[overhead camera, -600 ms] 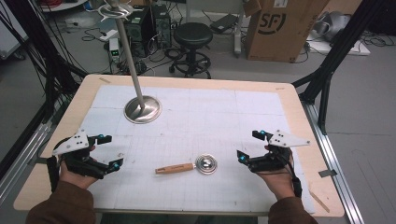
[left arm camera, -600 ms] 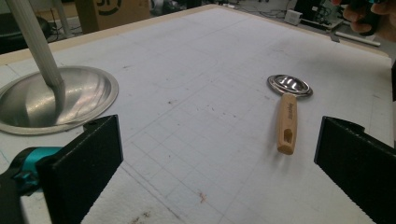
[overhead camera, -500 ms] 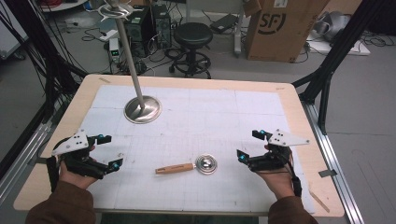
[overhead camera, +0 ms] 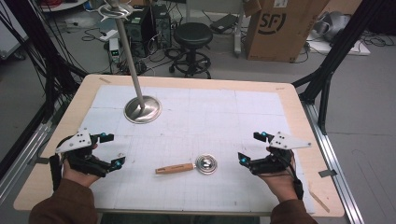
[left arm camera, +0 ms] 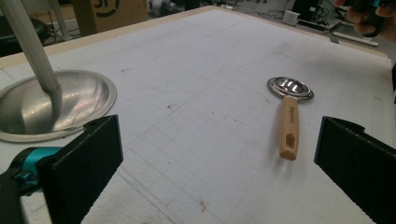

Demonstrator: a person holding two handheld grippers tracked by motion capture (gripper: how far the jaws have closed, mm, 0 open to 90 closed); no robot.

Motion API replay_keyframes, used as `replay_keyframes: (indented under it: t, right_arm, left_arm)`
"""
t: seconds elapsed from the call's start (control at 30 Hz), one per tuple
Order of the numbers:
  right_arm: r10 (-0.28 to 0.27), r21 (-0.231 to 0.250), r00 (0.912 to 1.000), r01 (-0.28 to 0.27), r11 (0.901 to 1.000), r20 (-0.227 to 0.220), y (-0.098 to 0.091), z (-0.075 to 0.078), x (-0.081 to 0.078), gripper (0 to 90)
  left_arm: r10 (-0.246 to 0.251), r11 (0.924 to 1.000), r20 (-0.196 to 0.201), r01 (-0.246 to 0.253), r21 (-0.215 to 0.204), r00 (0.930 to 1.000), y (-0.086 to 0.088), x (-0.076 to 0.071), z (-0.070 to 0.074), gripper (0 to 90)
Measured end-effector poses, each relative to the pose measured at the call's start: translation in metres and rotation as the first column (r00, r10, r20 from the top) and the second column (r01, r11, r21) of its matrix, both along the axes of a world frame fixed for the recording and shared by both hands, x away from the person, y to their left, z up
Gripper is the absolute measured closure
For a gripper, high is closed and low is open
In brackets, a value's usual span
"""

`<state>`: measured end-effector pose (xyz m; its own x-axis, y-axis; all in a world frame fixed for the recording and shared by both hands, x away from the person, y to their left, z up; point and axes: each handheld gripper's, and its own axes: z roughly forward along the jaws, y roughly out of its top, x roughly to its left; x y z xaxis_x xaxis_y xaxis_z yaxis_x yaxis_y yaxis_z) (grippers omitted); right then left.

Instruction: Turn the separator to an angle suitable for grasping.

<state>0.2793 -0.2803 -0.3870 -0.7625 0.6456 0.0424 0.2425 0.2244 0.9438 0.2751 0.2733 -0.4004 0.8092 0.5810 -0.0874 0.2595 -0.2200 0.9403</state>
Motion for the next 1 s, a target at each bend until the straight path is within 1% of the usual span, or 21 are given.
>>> replay_keyframes:
  t: [0.03, 0.2, 0.23, 0.27, 0.43, 0.5, 0.63, 0.67, 0.8, 0.83, 0.87, 0.9, 0.93, 0.97, 1.0]
  right_arm:
    - [0.001, 0.000, 1.0000, -0.001, 1.0000, 0.000, 0.000, 0.000, 0.001, 1.8]
    - [0.023, -0.009, 0.9997, -0.023, 0.9997, -0.008, 0.004, 0.001, 0.002, 1.8]
    - [0.026, -0.011, 0.9997, -0.026, 0.9996, -0.002, 0.004, 0.001, 0.003, 1.8]
    - [0.028, -0.009, 0.9996, -0.028, 0.9996, -0.011, 0.005, 0.001, 0.002, 1.8]
    - [0.038, -0.015, 0.9992, -0.038, 0.9992, -0.006, 0.006, 0.002, 0.004, 1.8]
    - [0.044, -0.014, 0.9990, -0.044, 0.9989, -0.012, 0.008, 0.004, 0.005, 1.8]
    - [0.057, -0.040, 0.9982, -0.057, 0.9976, -0.017, 0.013, 0.008, 0.006, 1.8]
    - [0.057, -0.040, 0.9982, -0.057, 0.9976, -0.017, 0.013, 0.008, 0.006, 1.8]
    - [0.086, -0.065, 0.9961, -0.087, 0.9941, -0.019, 0.024, 0.016, 0.011, 1.8]
    - [0.093, -0.071, 0.9953, -0.095, 0.9930, -0.026, 0.027, 0.018, 0.012, 1.8]
    - [0.093, -0.071, 0.9953, -0.095, 0.9930, -0.026, 0.027, 0.018, 0.012, 1.8]
    - [0.108, -0.090, 0.9938, -0.110, 0.9898, -0.024, 0.033, 0.022, 0.015, 1.8]
    - [0.115, -0.099, 0.9928, -0.118, 0.9881, -0.032, 0.036, 0.024, 0.016, 1.7]
    - [0.125, -0.107, 0.9918, -0.127, 0.9862, -0.029, 0.039, 0.025, 0.017, 1.8]
    - [0.133, -0.110, 0.9905, -0.136, 0.9846, -0.034, 0.041, 0.027, 0.018, 1.8]
  left_arm:
    - [0.001, 1.0000, 0.000, -0.001, 0.006, 1.0000, 0.000, 0.000, 0.000, 1.6]
    - [0.000, 1.0000, -0.001, 0.000, 0.008, 1.0000, 0.002, -0.001, 0.000, 1.6]
    - [-0.003, 1.0000, -0.001, 0.003, 0.007, 1.0000, 0.003, -0.001, 0.000, 1.6]
    - [-0.003, 1.0000, -0.002, 0.003, 0.003, 1.0000, 0.003, -0.001, 0.000, 1.6]
    - [0.003, 1.0000, -0.007, -0.003, -0.008, 1.0000, 0.005, -0.001, 0.000, 1.6]
    - [0.003, 0.9999, -0.008, -0.003, -0.011, 1.0000, 0.005, 0.000, 0.000, 1.6]
    - [0.005, 0.9999, -0.006, -0.005, -0.013, 1.0000, 0.007, -0.001, 0.001, 1.6]
    - [0.005, 0.9999, -0.006, -0.005, -0.013, 1.0000, 0.007, -0.001, 0.001, 1.6]
    - [0.006, 0.9998, -0.006, -0.006, -0.018, 1.0000, 0.008, 0.000, 0.001, 1.6]
    - [0.006, 0.9998, -0.007, -0.006, -0.018, 1.0000, 0.008, 0.000, 0.001, 1.6]
    - [0.007, 0.9998, -0.009, -0.008, -0.020, 0.9999, 0.008, 0.000, 0.000, 1.6]
    - [0.008, 0.9998, -0.009, -0.008, -0.019, 0.9999, 0.008, 0.000, 0.000, 1.6]
    - [0.008, 0.9998, -0.007, -0.008, -0.019, 0.9999, 0.009, 0.000, 0.000, 1.6]
    - [0.010, 0.9997, -0.007, -0.010, -0.022, 0.9999, 0.009, 0.000, 0.000, 1.6]
    - [0.011, 0.9997, -0.008, -0.011, -0.023, 0.9999, 0.009, 0.001, 0.000, 1.6]
